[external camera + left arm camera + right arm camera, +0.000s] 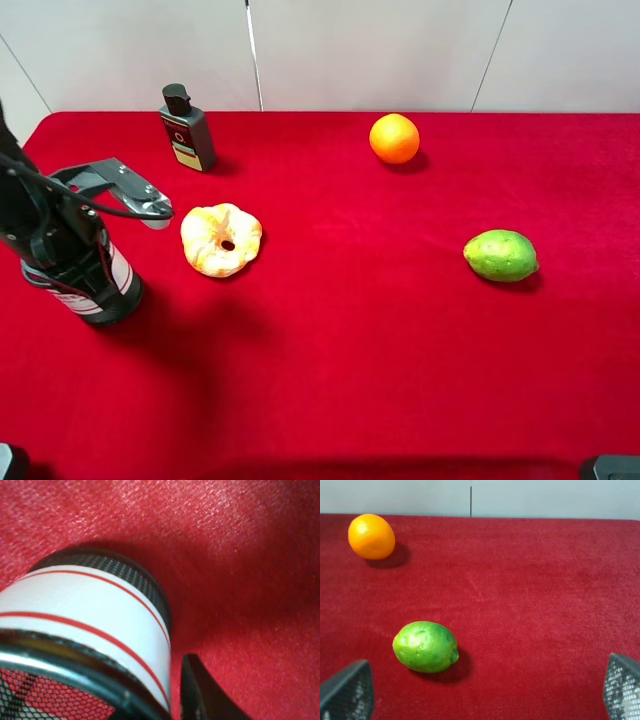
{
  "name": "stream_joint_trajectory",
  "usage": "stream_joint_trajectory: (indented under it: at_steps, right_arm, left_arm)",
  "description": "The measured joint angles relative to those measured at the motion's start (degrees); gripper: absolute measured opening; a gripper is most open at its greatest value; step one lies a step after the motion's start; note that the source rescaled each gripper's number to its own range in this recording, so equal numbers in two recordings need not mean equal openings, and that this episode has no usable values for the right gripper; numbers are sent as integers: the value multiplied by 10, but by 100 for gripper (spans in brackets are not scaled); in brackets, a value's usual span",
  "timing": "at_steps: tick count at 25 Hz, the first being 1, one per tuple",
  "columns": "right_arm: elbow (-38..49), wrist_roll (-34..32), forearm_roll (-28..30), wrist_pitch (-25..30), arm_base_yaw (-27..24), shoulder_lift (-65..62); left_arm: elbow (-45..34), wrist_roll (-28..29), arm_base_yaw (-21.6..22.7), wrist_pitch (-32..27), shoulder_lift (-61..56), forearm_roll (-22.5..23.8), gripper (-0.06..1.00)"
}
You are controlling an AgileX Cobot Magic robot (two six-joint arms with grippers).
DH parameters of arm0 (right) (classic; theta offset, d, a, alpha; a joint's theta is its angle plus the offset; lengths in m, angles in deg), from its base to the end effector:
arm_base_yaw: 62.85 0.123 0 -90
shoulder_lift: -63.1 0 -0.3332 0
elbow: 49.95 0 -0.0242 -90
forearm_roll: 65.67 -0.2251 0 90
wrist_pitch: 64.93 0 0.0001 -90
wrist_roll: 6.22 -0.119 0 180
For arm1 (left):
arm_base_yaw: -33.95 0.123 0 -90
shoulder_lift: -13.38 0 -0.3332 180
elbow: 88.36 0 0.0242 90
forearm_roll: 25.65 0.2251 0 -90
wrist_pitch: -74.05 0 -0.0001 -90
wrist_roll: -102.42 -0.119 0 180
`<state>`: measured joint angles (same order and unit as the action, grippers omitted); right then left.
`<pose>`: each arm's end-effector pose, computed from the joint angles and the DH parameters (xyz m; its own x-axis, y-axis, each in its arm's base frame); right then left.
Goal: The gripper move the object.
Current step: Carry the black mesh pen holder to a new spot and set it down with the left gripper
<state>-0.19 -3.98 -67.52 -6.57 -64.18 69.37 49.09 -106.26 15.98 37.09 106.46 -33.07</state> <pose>-0.0496 0.0044 0.2560 -0.4125 -0.0126 -0.9109 -0.0110 0.9999 -0.0088 0.1953 -0.0731 0.1941 -0.7468 0.6473 -0.1524 0.6572 0.7535 -0.0196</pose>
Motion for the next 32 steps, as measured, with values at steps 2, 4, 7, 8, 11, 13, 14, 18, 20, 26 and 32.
stream_joint_trajectory:
  at_steps: [2,4,7,8,11,13,14,18,20,26,32]
  right_arm:
    - [0,0,0,0,0,0]
    - [0,0,0,0,0,0]
    - [0,0,0,0,0,0]
    - [0,0,0,0,0,0]
    - [0,0,0,0,0,0]
    - [0,0,0,0,0,0]
    - [0,0,0,0,0,0]
    - [0,0,0,0,0,0]
    - [0,0,0,0,0,0]
    - [0,0,0,0,0,0]
    - [0,0,0,0,0,0]
  left_arm:
    - [0,0,0,-7,-14,0,0]
    - [0,2,0,-19,-30,0,0]
    - [0,23,0,-42,-56,5,0]
    - [0,32,0,-48,-65,8,0]
    - [9,52,0,-70,-84,14,0]
    - [22,63,0,-91,-93,14,0]
    - [31,68,0,-101,-94,14,0]
    - [67,82,0,-150,-95,14,0]
    - [87,90,0,-169,-95,15,0]
    - [143,115,-2,-215,-94,13,0]
    - [181,125,-44,-227,-94,13,0]
